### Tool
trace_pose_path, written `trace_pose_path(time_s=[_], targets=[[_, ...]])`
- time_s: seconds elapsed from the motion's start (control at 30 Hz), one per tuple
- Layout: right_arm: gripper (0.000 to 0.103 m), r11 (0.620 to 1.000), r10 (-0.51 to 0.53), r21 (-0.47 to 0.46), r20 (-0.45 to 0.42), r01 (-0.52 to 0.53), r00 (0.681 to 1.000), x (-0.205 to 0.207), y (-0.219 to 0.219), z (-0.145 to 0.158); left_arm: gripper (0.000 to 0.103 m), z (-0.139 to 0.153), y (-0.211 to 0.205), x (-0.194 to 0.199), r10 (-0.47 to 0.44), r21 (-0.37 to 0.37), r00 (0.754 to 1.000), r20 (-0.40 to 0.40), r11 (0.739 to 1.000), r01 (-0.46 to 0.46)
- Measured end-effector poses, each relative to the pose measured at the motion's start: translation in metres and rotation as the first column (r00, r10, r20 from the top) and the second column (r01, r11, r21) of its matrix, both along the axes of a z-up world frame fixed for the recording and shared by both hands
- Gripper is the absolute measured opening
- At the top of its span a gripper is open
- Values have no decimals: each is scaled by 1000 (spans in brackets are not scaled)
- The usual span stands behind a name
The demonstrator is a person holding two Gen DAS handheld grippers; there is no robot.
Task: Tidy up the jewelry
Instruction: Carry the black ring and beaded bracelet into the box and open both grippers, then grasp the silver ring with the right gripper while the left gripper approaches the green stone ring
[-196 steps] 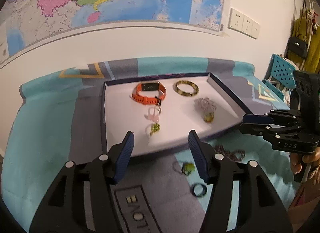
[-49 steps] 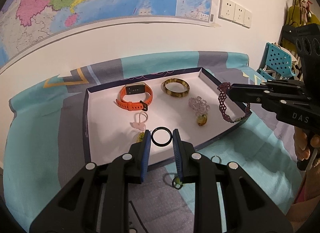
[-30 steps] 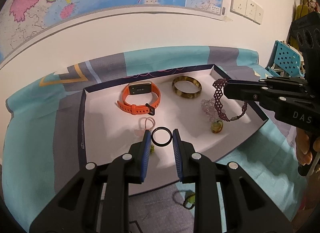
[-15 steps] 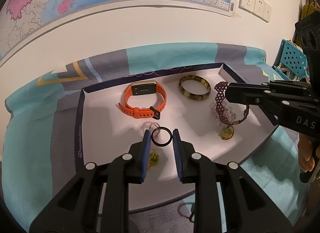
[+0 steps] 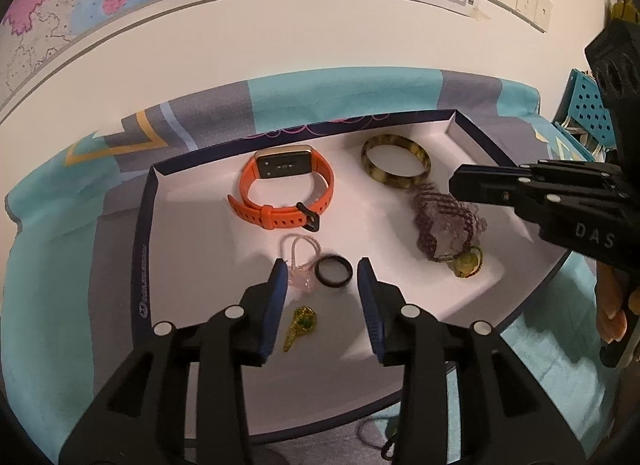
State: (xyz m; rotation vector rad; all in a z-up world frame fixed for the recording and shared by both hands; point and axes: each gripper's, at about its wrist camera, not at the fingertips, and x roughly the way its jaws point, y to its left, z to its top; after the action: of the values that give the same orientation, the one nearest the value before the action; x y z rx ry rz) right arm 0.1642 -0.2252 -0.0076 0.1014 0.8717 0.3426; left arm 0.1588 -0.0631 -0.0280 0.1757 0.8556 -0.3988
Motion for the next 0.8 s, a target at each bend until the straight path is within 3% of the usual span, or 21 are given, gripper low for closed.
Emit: trace_pose_path(time_s=[0.17, 0.47, 0.8], targets=[[7, 1000, -14, -12, 4, 14, 1000, -6, -3, 1, 39, 8, 6, -11, -4, -27, 1000, 24, 1000, 5], [30, 1000, 3, -28, 51, -1, 999, -39, -4, 13, 50, 29, 30, -51, 12, -63, 994, 109, 998, -5], [34, 994, 103, -52, 75, -99, 992, -95, 8, 17, 56, 27, 50, -100, -6, -76, 991, 131, 997, 16]])
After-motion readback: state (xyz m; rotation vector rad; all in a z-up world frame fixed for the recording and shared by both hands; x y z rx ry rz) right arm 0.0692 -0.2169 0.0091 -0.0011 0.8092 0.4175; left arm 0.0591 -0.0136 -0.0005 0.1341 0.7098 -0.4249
